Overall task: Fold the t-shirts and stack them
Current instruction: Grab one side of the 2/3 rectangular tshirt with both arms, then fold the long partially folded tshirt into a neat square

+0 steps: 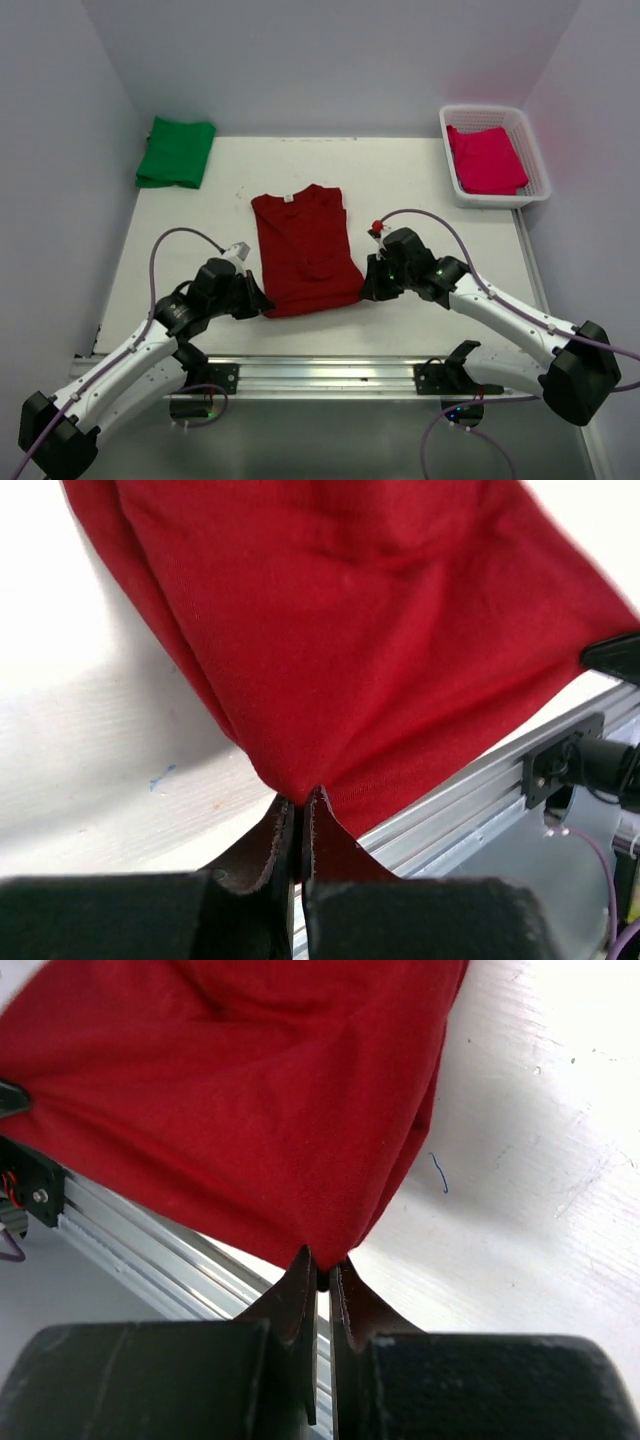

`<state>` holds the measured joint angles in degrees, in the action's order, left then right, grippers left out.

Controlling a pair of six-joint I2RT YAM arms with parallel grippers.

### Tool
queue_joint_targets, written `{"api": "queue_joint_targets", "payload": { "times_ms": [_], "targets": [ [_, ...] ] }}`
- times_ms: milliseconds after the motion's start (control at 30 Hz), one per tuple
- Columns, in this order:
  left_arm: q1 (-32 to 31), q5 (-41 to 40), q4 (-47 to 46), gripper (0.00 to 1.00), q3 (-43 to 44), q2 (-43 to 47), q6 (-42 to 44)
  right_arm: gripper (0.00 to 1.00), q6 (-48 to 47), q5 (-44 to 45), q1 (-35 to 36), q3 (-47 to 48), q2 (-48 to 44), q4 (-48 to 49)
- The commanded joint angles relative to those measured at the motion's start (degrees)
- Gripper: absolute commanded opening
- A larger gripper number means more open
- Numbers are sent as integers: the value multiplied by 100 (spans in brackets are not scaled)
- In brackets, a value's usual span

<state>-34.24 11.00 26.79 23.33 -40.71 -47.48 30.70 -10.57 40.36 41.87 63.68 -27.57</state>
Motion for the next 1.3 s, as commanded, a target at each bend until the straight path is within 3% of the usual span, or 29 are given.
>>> {"api": "queue_joint_targets", "payload": {
  "times_ms": [0, 300, 533, 800, 1267],
  "targets": [
    [-13, -783, 723, 0, 593, 300, -121, 0, -46, 415, -2, 277, -40, -380],
    [-4, -1856, 65, 0, 1209, -411, 511, 0, -600, 1381, -28, 1410, 759, -91],
    [22, -2269, -612, 0, 1165, -1131, 811, 0, -942, 1444, -247, 2334, 1743, 138],
    [839, -1901, -1878, 0, 1138, -1931, 1241, 0, -1118, 1268, -459, 3143, 2745, 323],
    [1525, -1602, -2872, 0, 2553, -4074, 1602, 0, -1505, 1136, -924, 5084, 4379, 16]
  ]
}}
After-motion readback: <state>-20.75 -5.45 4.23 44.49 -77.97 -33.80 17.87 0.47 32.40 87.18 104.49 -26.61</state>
